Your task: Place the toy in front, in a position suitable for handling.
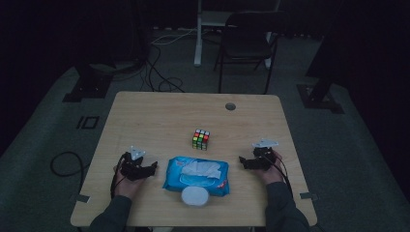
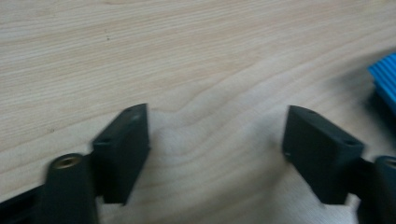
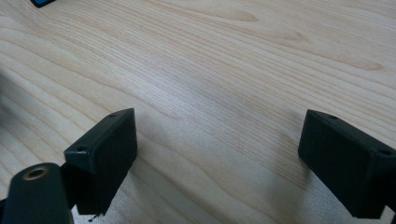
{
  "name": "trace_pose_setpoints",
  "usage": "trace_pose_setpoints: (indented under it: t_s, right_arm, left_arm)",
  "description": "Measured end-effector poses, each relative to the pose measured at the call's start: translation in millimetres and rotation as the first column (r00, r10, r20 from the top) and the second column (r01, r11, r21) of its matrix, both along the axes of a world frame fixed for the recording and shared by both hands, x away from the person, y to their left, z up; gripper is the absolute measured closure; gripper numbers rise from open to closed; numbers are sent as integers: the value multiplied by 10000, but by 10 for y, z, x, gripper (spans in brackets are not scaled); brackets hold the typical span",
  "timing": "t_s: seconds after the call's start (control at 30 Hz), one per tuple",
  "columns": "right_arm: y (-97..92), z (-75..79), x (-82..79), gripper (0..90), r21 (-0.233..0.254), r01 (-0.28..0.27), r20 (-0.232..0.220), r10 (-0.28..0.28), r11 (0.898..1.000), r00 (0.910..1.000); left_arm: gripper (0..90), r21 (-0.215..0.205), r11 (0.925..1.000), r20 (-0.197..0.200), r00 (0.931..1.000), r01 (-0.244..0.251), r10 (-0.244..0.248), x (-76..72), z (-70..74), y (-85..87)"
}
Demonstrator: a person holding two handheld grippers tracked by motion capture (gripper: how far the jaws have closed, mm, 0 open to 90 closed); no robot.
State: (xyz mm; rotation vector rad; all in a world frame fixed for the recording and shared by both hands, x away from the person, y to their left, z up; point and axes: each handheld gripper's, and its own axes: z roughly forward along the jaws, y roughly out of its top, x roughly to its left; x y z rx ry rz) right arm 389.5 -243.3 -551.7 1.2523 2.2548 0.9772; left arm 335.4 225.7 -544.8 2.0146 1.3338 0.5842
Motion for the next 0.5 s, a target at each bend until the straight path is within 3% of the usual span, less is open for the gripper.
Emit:
trace_pose_setpoints:
  t_s: [0.17, 0.3, 0.5]
  right_arm:
    - [5, 0, -7, 117, 4, 81, 0, -81, 10000, 10000]
    - [5, 0, -7, 117, 5, 83, 1, -83, 10000, 10000]
    - [6, 0, -7, 117, 8, 86, 1, -86, 10000, 10000]
  left_arm:
    - [389, -401, 9985, -280, 9989, 363, -375, -55, 35, -22]
    - [393, -676, 9947, -179, 9968, 769, -783, -93, 91, -51]
    - [399, -673, 9937, 31, 9959, 900, -900, -191, 213, -78]
